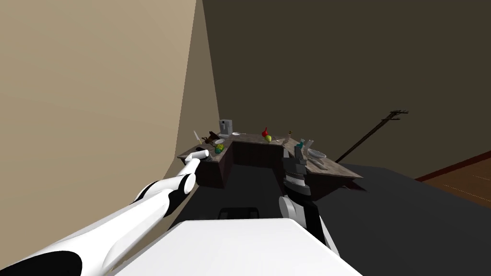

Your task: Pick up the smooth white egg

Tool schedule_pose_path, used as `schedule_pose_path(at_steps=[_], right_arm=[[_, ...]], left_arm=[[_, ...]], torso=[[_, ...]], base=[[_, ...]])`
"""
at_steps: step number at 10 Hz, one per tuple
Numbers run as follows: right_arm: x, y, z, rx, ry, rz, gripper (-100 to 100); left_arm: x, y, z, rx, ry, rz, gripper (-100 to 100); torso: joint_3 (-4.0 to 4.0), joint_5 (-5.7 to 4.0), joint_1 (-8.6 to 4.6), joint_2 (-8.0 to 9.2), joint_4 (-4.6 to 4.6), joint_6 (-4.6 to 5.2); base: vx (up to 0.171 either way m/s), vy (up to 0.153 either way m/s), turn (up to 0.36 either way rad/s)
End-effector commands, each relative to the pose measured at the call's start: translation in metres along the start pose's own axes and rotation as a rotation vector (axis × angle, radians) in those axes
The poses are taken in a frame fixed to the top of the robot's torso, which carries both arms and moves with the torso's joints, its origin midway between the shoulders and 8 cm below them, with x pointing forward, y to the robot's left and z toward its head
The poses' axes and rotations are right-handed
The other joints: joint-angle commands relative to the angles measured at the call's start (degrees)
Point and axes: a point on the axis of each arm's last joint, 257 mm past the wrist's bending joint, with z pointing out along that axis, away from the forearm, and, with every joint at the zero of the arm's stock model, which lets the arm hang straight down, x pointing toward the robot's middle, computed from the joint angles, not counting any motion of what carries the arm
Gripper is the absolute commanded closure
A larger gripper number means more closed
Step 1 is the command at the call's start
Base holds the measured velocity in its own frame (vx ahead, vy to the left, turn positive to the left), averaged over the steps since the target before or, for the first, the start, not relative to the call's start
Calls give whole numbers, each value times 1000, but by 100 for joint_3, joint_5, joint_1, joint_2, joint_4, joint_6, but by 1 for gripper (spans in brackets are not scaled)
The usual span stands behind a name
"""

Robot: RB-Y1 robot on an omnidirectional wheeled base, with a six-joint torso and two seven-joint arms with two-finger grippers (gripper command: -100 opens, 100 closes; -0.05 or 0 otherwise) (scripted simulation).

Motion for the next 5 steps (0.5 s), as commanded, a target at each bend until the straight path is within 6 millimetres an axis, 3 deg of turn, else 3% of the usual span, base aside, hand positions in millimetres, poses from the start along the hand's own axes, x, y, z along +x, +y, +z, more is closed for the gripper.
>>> schedule_pose_path(at_steps=[1, 2, 3, 4, 5], right_arm=[[0, 0, 0, 0, 0, 0, 0], [0, 0, 0, 0, 0, 0, 0], [0, 0, 0, 0, 0, 0, 0], [0, 0, 0, 0, 0, 0, 0], [0, 0, 0, 0, 0, 0, 0]], left_arm=[[-20, 4, -1, -6, -15, -36, 100], [-30, 12, 2, -20, -29, -38, 100], [-27, 1, -3, 9, -19, -34, 100], [-52, -9, -9, 19, -30, -97, 100], [-59, -9, -9, 26, -36, -94, 100]], torso=[[0, 0, 0, 0, 0, 0], [-10, 6, 6, -10, -10, -6], [-16, 17, 20, -8, -24, -21], [-16, 20, 30, -5, -25, -24], [-17, 19, 26, -11, -23, -15]], base=[[38, -27, -125], [29, -9, -2], [5, -3, 31], [19, -23, -201], [26, -18, -127]])
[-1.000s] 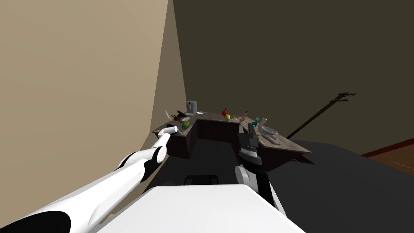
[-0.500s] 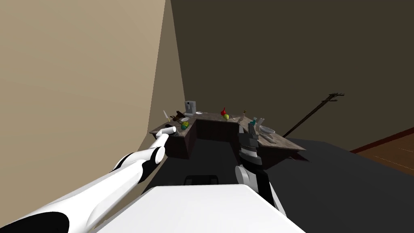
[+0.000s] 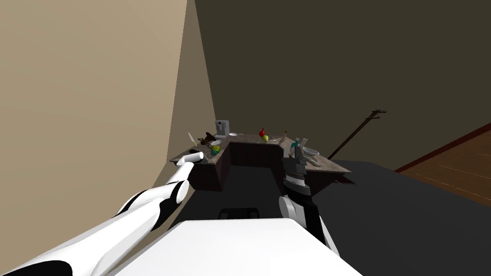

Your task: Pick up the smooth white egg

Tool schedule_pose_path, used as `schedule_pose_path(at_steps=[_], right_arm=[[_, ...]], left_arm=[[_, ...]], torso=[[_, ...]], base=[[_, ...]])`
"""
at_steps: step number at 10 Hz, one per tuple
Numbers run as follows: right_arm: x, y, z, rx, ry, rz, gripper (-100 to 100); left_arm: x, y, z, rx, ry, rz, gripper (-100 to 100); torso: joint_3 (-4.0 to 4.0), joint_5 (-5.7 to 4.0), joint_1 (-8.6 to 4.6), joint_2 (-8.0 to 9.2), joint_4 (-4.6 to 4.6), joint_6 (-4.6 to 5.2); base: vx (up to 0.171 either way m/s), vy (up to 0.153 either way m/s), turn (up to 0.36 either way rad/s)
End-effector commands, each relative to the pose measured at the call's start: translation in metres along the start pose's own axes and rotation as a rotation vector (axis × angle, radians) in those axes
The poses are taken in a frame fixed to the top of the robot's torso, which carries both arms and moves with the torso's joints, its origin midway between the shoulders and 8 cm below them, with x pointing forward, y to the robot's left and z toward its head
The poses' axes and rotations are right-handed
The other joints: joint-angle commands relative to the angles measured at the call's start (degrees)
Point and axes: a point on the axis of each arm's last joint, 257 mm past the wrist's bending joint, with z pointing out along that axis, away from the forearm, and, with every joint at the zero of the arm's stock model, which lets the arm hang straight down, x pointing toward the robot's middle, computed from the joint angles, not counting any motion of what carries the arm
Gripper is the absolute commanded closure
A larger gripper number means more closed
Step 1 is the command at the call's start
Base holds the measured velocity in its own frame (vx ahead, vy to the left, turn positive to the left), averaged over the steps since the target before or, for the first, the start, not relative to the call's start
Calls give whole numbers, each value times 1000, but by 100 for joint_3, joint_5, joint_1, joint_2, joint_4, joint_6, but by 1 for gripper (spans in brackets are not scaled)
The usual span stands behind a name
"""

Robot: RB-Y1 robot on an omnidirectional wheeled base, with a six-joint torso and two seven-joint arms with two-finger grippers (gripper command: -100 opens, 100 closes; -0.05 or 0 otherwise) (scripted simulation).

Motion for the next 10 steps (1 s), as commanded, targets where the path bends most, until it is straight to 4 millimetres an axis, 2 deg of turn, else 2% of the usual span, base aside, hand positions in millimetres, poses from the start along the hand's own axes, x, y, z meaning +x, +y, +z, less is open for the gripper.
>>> schedule_pose_path(at_steps=[1, 2, 4, 5, 7, 8, 10], right_arm=[[0, 0, 0, 0, 0, 0, 0], [0, 0, 0, 0, 0, 0, 0], [0, 0, 0, 0, 0, 0, 0], [0, 0, 0, 0, 0, 0, 0], [0, 0, 0, 0, 0, 0, 0], [0, 0, 0, 0, 0, 0, 0], [0, 0, 0, 0, 0, 0, 0]], left_arm=[[-19, -3, -2, 18, -11, -4, 100], [-35, -22, -13, 46, -8, -53, 100], [-62, -11, -12, 41, -39, -50, 100], [-74, -30, -24, 70, -33, -90, 100], [-99, -18, -25, 64, -60, -85, 100], [-111, -30, -36, 77, -57, -126, 100], [-130, -23, -40, 83, -77, -110, 100]], torso=[[0, 0, 0, 0, 0, 0], [4, 0, 7, 6, 1, -9], [3, -2, 2, 1, 4, 1], [4, 0, 6, 6, 1, -5], [3, -2, -1, 3, 3, 0], [3, 0, 3, 6, 1, -2], [1, -3, -5, 0, 3, 7]], base=[[15, -9, 3], [31, -25, -145], [25, -8, -76], [27, -20, -166], [24, -14, -66], [27, -27, -190], [27, -12, -63]])
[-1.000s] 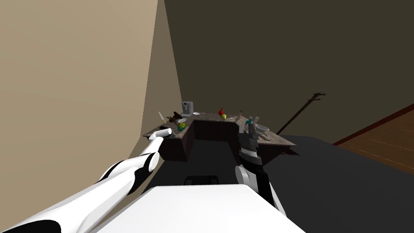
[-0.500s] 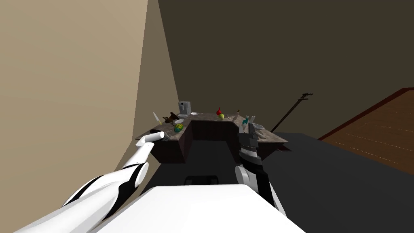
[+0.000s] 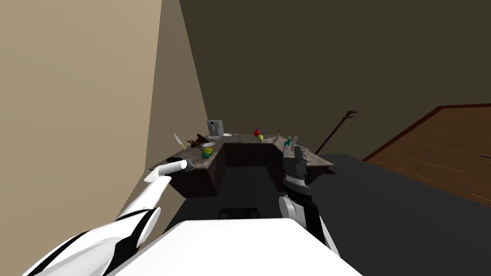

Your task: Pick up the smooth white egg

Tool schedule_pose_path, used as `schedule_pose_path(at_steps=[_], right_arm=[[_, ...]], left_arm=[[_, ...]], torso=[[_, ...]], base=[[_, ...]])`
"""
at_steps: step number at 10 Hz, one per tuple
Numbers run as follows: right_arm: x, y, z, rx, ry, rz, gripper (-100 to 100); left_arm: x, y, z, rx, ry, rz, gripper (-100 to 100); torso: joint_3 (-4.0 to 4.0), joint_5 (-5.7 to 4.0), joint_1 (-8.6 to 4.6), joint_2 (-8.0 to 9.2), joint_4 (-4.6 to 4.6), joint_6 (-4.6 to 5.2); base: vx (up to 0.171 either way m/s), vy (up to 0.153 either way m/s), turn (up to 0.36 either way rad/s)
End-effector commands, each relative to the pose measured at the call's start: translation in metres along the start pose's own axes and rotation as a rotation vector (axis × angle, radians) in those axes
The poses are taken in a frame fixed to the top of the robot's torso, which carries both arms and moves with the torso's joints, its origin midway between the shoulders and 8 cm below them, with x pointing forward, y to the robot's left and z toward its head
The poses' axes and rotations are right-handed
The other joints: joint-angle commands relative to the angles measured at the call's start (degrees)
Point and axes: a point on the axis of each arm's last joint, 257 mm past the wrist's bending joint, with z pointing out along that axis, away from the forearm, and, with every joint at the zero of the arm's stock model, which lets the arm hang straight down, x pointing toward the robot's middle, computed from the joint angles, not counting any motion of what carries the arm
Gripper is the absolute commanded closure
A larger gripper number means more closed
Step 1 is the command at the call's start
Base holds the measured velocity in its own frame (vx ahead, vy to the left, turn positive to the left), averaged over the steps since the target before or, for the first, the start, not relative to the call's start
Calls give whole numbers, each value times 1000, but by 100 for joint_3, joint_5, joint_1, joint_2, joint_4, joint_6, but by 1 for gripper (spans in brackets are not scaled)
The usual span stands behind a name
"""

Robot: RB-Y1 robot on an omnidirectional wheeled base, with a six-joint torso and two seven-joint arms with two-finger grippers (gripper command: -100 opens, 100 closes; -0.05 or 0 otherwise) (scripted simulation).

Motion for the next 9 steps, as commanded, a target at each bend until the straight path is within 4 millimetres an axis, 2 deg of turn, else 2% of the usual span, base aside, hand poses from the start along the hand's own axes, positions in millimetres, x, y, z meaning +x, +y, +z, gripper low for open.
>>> schedule_pose_path(at_steps=[1, 4, 5, 7, 8, 9], right_arm=[[0, 0, 0, 0, 0, 0, 0], [0, 0, 0, 0, 0, 0, 0], [0, 0, 0, 0, 0, 0, 0], [0, 0, 0, 0, 0, 0, 0], [0, 0, 0, 0, 0, 0, 0], [0, 0, 0, 0, 0, 0, 0]], left_arm=[[-17, -14, -12, 9, -7, -31, 100], [-35, -7, -18, 15, -20, -11, 100], [-39, -19, -29, 24, -10, -36, 100], [-58, -10, -34, 21, -31, -18, 100], [-58, -20, -46, 25, -19, -37, 100], [-68, -14, -47, 19, -30, -31, 100]], torso=[[0, 0, 0, 0, 0, 0], [2, -2, -4, 2, 1, 3], [4, -1, 0, 8, 2, 1], [0, -5, -11, -3, 2, 13], [1, -3, -7, 2, 0, 5], [0, -7, -11, -5, 3, 19]], base=[[28, -17, -150], [18, -8, -44], [26, -21, -183], [27, -8, -73], [34, -19, -150], [36, -13, -142]])
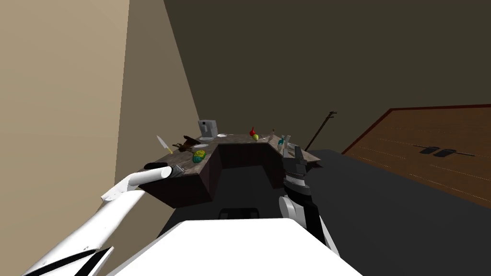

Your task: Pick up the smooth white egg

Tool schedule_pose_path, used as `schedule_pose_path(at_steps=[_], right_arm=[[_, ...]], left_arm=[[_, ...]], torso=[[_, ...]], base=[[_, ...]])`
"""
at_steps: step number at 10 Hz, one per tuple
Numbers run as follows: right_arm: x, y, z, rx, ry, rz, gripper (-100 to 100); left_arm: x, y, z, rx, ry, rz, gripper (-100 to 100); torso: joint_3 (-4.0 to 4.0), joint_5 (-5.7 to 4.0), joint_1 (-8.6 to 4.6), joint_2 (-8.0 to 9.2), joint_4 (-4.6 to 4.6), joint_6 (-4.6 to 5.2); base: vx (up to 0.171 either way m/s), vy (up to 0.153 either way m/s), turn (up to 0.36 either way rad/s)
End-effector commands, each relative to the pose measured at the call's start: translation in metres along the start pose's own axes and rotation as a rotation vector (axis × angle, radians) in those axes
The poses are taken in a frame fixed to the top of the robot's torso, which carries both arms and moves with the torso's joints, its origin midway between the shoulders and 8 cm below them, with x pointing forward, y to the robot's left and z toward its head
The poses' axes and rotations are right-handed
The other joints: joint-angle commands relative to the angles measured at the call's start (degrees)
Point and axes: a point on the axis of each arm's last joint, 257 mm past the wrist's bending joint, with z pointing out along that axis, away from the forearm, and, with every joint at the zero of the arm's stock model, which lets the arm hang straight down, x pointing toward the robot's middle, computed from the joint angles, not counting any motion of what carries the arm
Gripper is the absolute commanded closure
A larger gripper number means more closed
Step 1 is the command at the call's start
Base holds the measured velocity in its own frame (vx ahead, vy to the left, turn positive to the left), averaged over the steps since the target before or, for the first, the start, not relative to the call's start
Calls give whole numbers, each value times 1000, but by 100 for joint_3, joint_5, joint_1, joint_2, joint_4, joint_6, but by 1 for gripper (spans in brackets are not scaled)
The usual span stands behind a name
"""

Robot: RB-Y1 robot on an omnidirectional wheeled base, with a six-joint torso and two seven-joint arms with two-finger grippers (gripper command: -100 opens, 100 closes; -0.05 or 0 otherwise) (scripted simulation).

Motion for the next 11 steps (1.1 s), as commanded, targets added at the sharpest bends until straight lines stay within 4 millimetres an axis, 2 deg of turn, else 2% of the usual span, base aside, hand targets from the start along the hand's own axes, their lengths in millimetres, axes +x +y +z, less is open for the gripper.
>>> schedule_pose_path(at_steps=[1, 2, 3, 5, 6, 8, 9, 10, 11], right_arm=[[0, 0, 0, 0, 0, 0, 0], [0, 0, 0, 0, 0, 0, 0], [0, 0, 0, 0, 0, 0, 0], [0, 0, 0, 0, 0, 0, 0], [0, 0, 0, 0, 0, 0, 0], [0, 0, 0, 0, 0, 0, 0], [0, 0, 0, 0, 0, 0, 0], [0, 0, 0, 0, 0, 0, 0], [0, 0, 0, 0, 0, 0, 0]], left_arm=[[-10, 6, -7, -3, -8, 11, 100], [-15, 8, -7, -5, -14, 14, 100], [-16, 3, -18, -11, -6, -1, 100], [-27, 11, -24, -15, -16, 20, 100], [-26, 8, -34, -29, -8, 4, 100], [-34, 17, -42, -34, -13, 31, 100], [-44, 22, -42, -41, -29, 32, 100], [-38, 19, -41, -37, -19, 29, 100], [-40, 20, -41, -39, -22, 29, 0]], torso=[[0, 0, 0, 0, 0, 0], [3, 2, 4, 7, -2, -9], [7, 1, 7, 14, 0, -11], [1, -1, -2, 1, 0, 2], [3, -2, 1, 7, -1, -6], [0, -3, -7, 0, -1, 3], [2, -2, -2, 6, -1, -5], [6, -1, 4, 13, 0, -9], [8, -2, 4, 14, 3, -3]], base=[[18, -4, -20], [2, -2, 26], [23, -16, -164], [28, -6, -80], [26, -21, -180], [27, -9, -62], [8, -2, 18], [0, -1, 14], [0, 0, 0]])
